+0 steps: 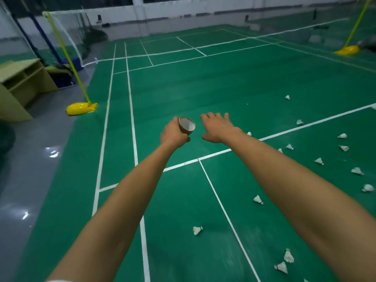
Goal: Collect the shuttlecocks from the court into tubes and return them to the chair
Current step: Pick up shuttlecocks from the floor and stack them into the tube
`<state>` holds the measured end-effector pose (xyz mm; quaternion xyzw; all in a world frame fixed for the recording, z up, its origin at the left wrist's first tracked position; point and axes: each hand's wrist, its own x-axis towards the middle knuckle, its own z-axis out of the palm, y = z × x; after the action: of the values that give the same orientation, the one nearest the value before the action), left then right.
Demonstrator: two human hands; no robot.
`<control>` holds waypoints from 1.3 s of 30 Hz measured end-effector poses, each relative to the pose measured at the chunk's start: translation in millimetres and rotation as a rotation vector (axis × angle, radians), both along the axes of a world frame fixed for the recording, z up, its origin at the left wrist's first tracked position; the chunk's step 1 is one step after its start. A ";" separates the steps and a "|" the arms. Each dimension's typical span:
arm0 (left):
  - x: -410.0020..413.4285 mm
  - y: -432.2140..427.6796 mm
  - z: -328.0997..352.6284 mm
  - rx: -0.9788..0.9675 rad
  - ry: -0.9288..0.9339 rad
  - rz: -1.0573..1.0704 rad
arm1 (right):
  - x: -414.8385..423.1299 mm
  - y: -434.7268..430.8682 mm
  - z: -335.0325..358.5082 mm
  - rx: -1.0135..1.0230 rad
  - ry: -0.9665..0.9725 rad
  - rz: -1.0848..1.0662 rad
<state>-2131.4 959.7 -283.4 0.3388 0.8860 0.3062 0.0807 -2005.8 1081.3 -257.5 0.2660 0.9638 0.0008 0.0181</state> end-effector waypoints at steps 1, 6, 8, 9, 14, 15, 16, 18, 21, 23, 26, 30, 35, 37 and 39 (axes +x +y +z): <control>-11.7 12.6 -2.1 0.004 -0.007 -0.020 | -8.2 7.4 -0.6 0.005 0.000 -0.018; -61.4 76.8 -18.1 0.007 -0.006 -0.195 | -43.9 43.2 -8.8 0.004 -0.030 -0.147; -79.6 98.8 -26.2 0.001 -0.002 -0.283 | -61.2 55.5 -15.1 0.005 -0.035 -0.229; -89.9 109.6 -31.2 -0.001 -0.001 -0.334 | -69.9 60.2 -17.9 0.004 -0.035 -0.276; -132.7 147.3 -45.5 -0.039 -0.011 -0.598 | -101.9 56.8 -33.1 -0.001 -0.084 -0.517; -139.3 153.4 -45.9 -0.037 -0.032 -0.640 | -106.2 52.7 -34.3 -0.003 -0.109 -0.553; -145.3 160.2 -45.5 -0.033 -0.055 -0.677 | -110.5 50.7 -35.5 0.009 -0.127 -0.587; -154.0 170.4 -44.0 -0.048 -0.080 -0.742 | -117.4 44.3 -33.2 0.029 -0.147 -0.659; -159.3 176.2 -50.5 -0.072 -0.057 -0.849 | -119.8 26.4 -36.4 0.011 -0.157 -0.767; -158.4 172.4 -59.4 -0.091 -0.041 -0.898 | -118.0 16.1 -47.4 -0.010 -0.191 -0.820; -156.8 165.1 -76.6 -0.113 -0.047 -0.962 | -117.8 2.6 -62.7 -0.055 -0.217 -0.900; -154.2 146.8 -95.1 -0.188 -0.029 -1.014 | -120.9 -18.2 -80.1 -0.113 -0.200 -0.959; -150.5 121.2 -89.5 -0.241 0.010 -1.080 | -118.4 -45.3 -82.7 -0.129 -0.161 -1.016; -147.7 113.3 -80.1 -0.235 0.032 -1.100 | -113.7 -53.3 -76.9 -0.143 -0.118 -1.056; -145.8 102.6 -72.4 -0.231 0.077 -1.119 | -109.8 -60.8 -73.7 -0.150 -0.063 -1.096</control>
<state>-2277.2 1062.3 -355.8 0.7562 0.6016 0.1056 0.2346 -2115.6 1020.5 -331.2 0.7264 0.6809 -0.0693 0.0636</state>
